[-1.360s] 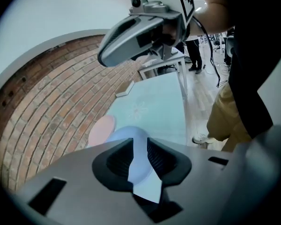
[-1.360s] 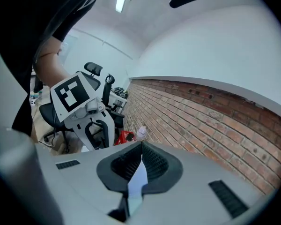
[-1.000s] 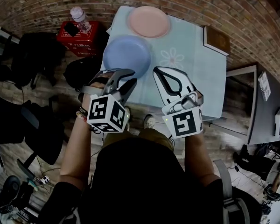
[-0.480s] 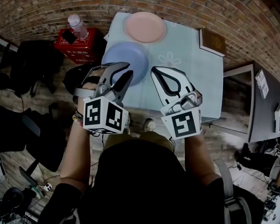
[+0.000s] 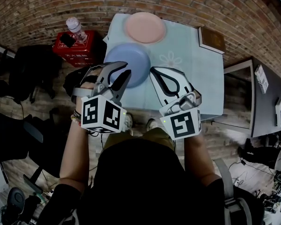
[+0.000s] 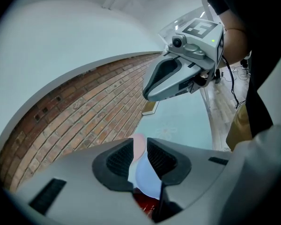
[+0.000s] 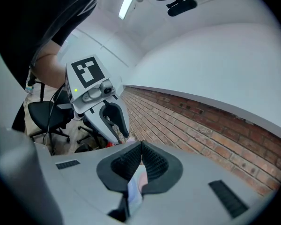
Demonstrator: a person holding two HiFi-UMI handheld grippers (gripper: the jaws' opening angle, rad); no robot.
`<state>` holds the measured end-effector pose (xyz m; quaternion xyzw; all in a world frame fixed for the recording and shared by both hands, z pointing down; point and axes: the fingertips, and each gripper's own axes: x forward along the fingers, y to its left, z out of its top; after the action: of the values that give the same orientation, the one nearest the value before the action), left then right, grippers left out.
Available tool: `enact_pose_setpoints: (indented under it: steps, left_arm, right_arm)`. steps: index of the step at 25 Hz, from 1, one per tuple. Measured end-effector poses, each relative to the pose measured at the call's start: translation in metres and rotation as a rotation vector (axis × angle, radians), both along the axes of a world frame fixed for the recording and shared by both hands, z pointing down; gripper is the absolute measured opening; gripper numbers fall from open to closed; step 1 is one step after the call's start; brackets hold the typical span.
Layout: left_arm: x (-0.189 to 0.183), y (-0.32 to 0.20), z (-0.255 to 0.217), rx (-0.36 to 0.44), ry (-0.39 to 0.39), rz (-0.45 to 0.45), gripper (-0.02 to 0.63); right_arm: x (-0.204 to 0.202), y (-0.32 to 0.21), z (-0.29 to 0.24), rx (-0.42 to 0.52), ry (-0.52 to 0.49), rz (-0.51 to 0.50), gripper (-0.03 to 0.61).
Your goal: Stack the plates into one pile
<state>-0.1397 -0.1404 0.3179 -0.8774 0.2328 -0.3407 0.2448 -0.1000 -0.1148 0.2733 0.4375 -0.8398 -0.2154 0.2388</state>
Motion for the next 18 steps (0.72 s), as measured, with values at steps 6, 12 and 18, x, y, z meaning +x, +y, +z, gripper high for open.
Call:
enact_pose_setpoints:
  steps: [6, 12, 18]
  left_arm:
    - [-0.006, -0.002, 0.005, -0.016, 0.013, 0.019, 0.103]
    - [0.01, -0.01, 0.008, -0.032, 0.029, 0.036, 0.103]
    - [0.043, -0.031, 0.018, -0.068, 0.045, 0.01, 0.103]
  right_arm:
    - [-0.009, 0.003, -0.002, -0.006, 0.031, 0.035, 0.035]
    - [0.005, -0.001, 0.001, -0.009, 0.018, 0.067, 0.035]
    - [0.043, -0.019, 0.014, -0.037, -0.001, 0.074, 0.035]
